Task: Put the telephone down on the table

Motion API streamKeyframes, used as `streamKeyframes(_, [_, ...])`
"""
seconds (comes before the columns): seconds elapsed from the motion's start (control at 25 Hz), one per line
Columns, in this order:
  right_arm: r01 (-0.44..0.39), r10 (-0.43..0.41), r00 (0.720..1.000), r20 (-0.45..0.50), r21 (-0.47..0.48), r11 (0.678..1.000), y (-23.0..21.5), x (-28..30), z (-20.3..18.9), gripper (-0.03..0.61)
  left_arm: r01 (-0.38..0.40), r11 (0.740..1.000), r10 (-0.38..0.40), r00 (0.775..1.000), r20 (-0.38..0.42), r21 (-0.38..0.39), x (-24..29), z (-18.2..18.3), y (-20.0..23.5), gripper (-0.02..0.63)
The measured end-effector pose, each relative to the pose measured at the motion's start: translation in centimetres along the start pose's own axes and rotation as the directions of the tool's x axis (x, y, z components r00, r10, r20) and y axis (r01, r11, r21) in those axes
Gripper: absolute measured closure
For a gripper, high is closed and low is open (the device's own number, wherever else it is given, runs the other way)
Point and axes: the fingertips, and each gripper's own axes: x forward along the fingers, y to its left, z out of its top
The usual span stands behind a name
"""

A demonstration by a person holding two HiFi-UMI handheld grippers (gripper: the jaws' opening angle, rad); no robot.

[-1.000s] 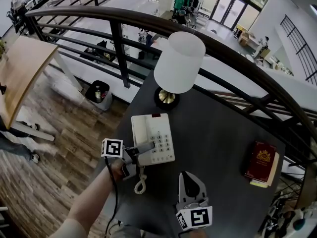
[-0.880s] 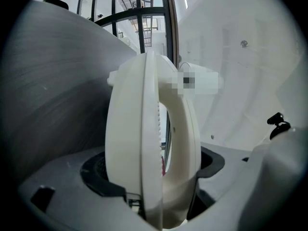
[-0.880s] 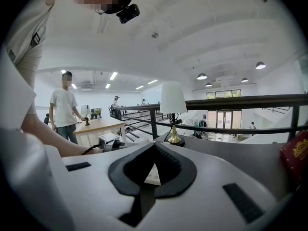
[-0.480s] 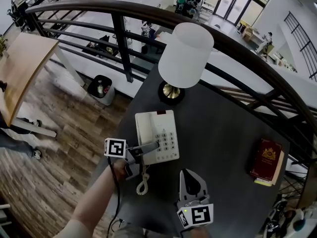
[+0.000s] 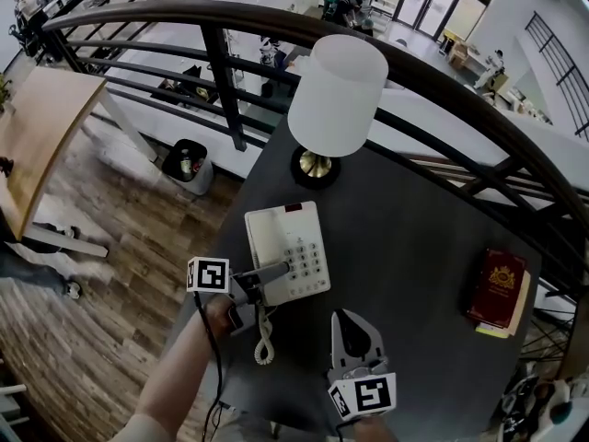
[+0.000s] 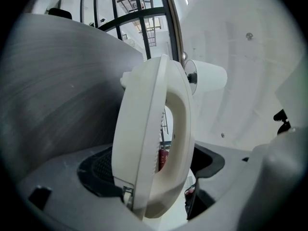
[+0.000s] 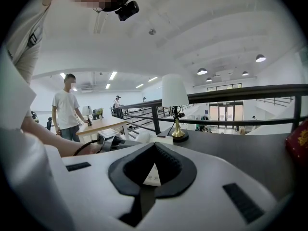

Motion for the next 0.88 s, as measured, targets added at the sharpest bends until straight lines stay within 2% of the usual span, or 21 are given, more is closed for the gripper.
streamKeyframes(0.28, [-0.012, 0.012, 1.000, -0.009, 0.008, 1.000, 0.3, -0.4, -0.4, 0.577, -0.086, 0.996, 0.087, 0.995, 0.045, -0.014, -0.7, 0.1, 0.2, 0.210])
streamKeyframes(0.52, [-0.028, 0.028, 0.999, -0.028, 0.022, 0.999, 0.7, -0.6, -0.9, 0.578, -0.173, 0.985, 0.172, 0.985, 0.031, 0.018, -1.3, -0.1, 0.6, 0.196])
streamKeyframes(0.72, [-0.038, 0.040, 0.999, -0.035, 0.052, 0.998, 1.1, -0.7, -1.8, 0.578, -0.302, 0.951, 0.299, 0.953, 0.049, 0.062, -1.6, -0.2, 1.4, 0.193])
streamKeyframes(0.88, [-0.053, 0.056, 0.997, -0.055, 0.049, 0.997, 1.4, -0.7, -1.7, 0.577, -0.424, 0.902, 0.421, 0.906, 0.048, 0.077, -2.0, -0.5, 2.2, 0.193])
